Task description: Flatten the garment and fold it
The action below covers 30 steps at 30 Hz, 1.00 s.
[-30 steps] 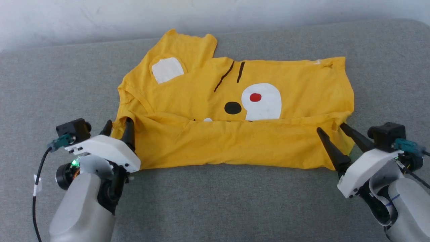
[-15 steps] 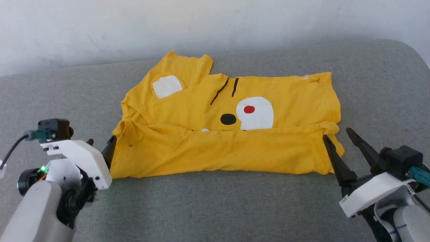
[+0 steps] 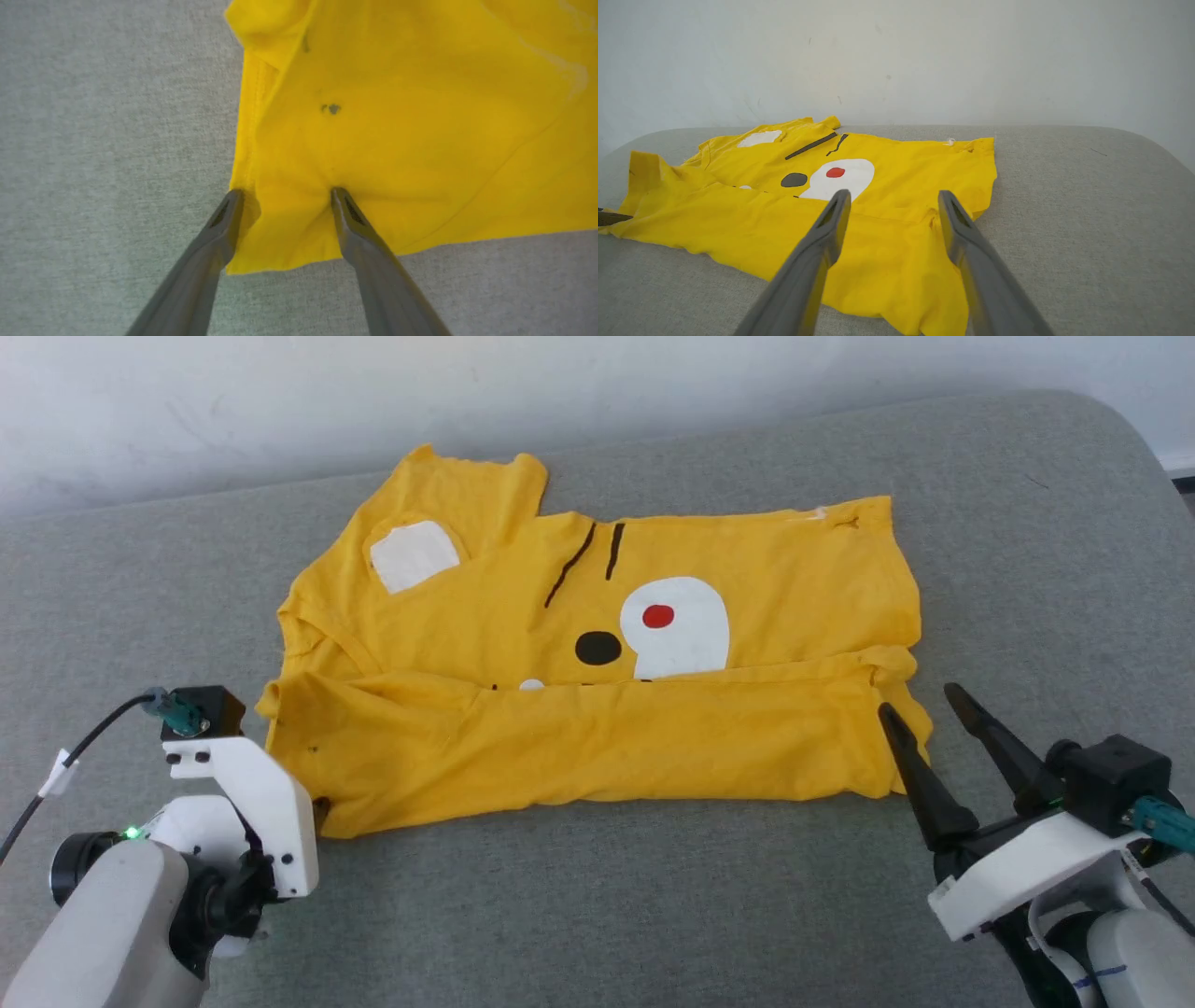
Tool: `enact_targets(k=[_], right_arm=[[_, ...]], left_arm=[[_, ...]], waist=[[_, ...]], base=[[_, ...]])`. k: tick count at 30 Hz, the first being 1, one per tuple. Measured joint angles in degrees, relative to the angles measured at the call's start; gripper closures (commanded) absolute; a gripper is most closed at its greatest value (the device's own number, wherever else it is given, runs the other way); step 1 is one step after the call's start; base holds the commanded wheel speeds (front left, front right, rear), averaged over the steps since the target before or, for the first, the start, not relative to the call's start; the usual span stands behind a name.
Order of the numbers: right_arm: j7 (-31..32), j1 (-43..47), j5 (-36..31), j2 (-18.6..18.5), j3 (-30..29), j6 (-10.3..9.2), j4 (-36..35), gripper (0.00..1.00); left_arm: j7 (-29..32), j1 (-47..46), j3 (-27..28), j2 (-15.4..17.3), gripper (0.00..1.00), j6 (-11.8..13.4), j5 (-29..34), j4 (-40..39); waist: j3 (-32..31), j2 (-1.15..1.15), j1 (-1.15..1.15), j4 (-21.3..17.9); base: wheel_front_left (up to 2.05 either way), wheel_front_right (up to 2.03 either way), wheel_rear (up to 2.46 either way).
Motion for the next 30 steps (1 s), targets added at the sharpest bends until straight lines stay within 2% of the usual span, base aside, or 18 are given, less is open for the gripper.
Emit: enact_targets(k=[1, 3, 4, 8, 11, 16, 22, 23, 24, 26, 30], right_arm=[[0.09, 0.0, 0.36, 0.02, -0.4, 0.0, 0.01, 0.0], [0.67, 0.03, 1.03, -0.22, -1.02, 0.0, 0.18, 0.0], [1.21, 0.03, 1.56, -0.38, -1.35, 0.0, 0.36, 0.0], [5.24, -0.2, 4.36, -2.15, -2.02, 0.0, 2.79, 0.0], [11.0, -1.6, 6.41, -4.15, -1.19, -0.01, 6.42, 0.0], [19.62, -7.25, 11.07, -6.79, 3.11, -0.01, 13.38, 0.0], [26.55, -13.91, 15.68, -7.38, 8.4, -0.01, 22.06, 0.0], [28.53, -15.05, 16.4, -7.9, 9.59, -0.02, 22.99, 0.09], [30.29, -16.19, 17.26, -8.57, 10.54, -0.01, 23.57, 0.53], [32.28, -17.62, 20.01, -9.01, 11.13, -0.04, 24.36, 1.0], [33.14, -18.81, 21.74, -10.07, 13.29, -0.03, 24.24, 1.0]], left_arm=[[0.64, -0.16, -0.05, -0.04, 0.36, -0.2, -0.54, -0.1], [1.24, -0.32, -0.37, -0.1, 0.75, -0.63, -0.9, -0.33], [1.27, -0.32, -0.57, -0.22, 1.0, -0.98, -0.92, -0.46], [-0.74, -0.29, -0.75, -1.43, 1.0, -1.38, -1.19, 0.0], [-3.15, -0.22, -0.49, -2.02, 1.0, -1.37, -1.15, 0.45], [-6.25, -0.26, 0.2, -3.61, 1.0, -1.36, -1.2, -0.01], [-7.92, -0.5, 0.38, -5.13, 1.0, -1.34, -1.56, -0.57], [-8.08, -0.54, 0.37, -5.33, 1.0, -1.34, -1.82, -0.58], [-8.08, -0.63, 0.35, -5.39, 1.0, -1.35, -1.92, -0.58], [-8.08, -0.93, 0.29, -5.6, 1.0, -1.41, -2.02, -0.54], [-8.66, -1.01, 0.27, -5.9, 1.0, -1.47, -2.4, -0.68]], waist=[[0.13, 0.0, -0.01, -0.24], [0.28, 0.0, 0.0, -0.6], [0.28, 0.0, 0.0, -0.69], [0.17, 0.0, 0.0, -0.5], [0.23, 0.0, 0.0, -0.2], [0.72, 0.0, 0.01, 0.95], [1.81, 0.0, 0.0, 2.98], [2.0, 0.0, 0.0, 3.29], [2.16, 0.0, 0.0, 3.58], [2.44, 0.0, 0.0, 4.08], [2.16, 0.0, 0.01, 4.44]], base=[[0.0, 0.0, 0.0], [0.0, 0.0, 0.0], [0.0, 0.0, 0.0], [0.0, 0.0, 0.0], [0.0, 0.0, 0.0], [0.0, 0.0, 0.0], [0.0, 0.0, 0.0], [0.0, 0.0, 0.0], [0.0, 0.0, 0.0], [0.0, 0.0, 0.0], [0.0, 0.0, 0.0]])
